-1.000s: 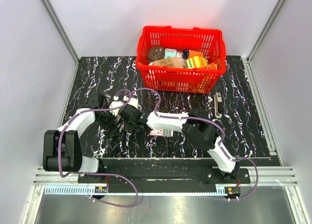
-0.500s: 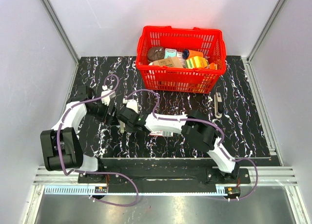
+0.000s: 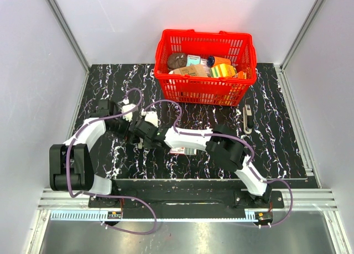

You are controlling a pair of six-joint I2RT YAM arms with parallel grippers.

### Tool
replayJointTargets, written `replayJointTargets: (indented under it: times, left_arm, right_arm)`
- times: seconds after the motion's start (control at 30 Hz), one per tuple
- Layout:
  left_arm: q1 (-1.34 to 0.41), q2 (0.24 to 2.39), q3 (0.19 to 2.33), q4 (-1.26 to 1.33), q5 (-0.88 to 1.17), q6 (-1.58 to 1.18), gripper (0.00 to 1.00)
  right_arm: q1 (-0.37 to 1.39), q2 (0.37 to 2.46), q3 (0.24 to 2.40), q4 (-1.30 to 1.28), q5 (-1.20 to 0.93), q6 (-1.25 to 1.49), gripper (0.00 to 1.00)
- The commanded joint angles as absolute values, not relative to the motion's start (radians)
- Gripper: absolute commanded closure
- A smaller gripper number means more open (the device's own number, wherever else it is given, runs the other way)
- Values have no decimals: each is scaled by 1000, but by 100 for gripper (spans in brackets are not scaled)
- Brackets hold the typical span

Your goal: Unload the staples from the stapler

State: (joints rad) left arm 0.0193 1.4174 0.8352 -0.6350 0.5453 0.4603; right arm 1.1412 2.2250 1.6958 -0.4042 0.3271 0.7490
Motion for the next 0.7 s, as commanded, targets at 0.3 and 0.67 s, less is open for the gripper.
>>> replayJointTargets:
  times: [0.3, 0.67]
  left_arm:
    - [-34, 1474, 836, -474, 446, 371, 5]
    - [-29, 1437, 859, -534, 528, 364, 12]
  right_arm:
    - [1151, 2197, 1753, -350, 327, 796, 94]
    - [1117, 2122, 1698, -281, 308, 856, 98]
